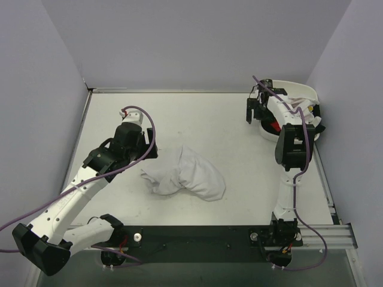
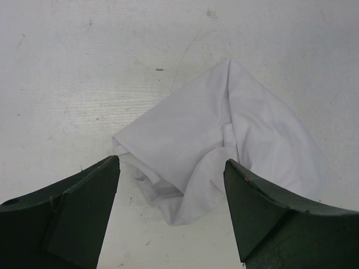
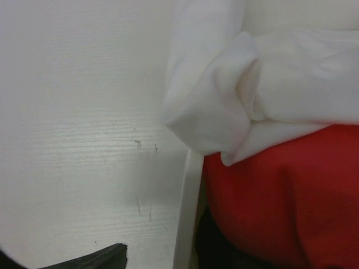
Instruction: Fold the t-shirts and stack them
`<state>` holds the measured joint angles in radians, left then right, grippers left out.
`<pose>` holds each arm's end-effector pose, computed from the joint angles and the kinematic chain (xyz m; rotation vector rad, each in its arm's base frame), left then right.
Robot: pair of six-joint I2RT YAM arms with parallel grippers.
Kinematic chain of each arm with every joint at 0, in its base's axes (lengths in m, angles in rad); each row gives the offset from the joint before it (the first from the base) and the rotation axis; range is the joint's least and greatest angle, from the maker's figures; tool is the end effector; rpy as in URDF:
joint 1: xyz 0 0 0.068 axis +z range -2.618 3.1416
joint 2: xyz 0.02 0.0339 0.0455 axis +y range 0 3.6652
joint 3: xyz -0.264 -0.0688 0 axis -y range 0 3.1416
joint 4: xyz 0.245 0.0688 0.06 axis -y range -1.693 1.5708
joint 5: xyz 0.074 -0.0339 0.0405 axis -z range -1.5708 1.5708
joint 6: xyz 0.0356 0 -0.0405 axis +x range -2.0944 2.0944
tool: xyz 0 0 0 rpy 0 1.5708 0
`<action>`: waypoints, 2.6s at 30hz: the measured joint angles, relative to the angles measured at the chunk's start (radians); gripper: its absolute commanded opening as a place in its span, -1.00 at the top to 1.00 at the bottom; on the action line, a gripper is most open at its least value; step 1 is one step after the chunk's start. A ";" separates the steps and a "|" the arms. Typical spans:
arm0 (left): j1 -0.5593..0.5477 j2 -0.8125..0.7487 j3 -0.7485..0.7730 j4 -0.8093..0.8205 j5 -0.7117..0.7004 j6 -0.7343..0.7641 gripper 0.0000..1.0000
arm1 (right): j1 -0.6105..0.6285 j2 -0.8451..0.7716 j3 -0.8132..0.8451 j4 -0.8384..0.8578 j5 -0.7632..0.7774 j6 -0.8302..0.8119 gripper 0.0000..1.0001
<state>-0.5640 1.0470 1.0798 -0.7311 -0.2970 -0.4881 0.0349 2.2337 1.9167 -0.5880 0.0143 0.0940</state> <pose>0.1861 -0.1054 0.3406 -0.0711 2.2421 -0.2343 0.5014 0.0170 0.2160 0.0793 2.4748 0.0375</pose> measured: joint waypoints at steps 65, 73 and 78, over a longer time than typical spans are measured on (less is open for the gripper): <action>0.112 0.515 -0.231 0.195 -0.035 -0.381 1.00 | 0.804 -0.939 -0.839 0.085 0.173 0.368 -0.75; 0.014 0.445 0.117 -0.044 -0.066 -0.348 1.00 | 0.826 -0.956 -0.903 0.098 0.195 0.389 -0.75; -0.098 0.446 0.761 -0.082 -0.045 -0.253 1.00 | 0.839 -0.962 -0.961 0.109 0.208 0.412 -0.75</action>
<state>-0.6624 1.4933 1.8412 -0.8135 -0.3424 -0.7414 0.8738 1.2720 0.9558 -0.4793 0.2218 0.5056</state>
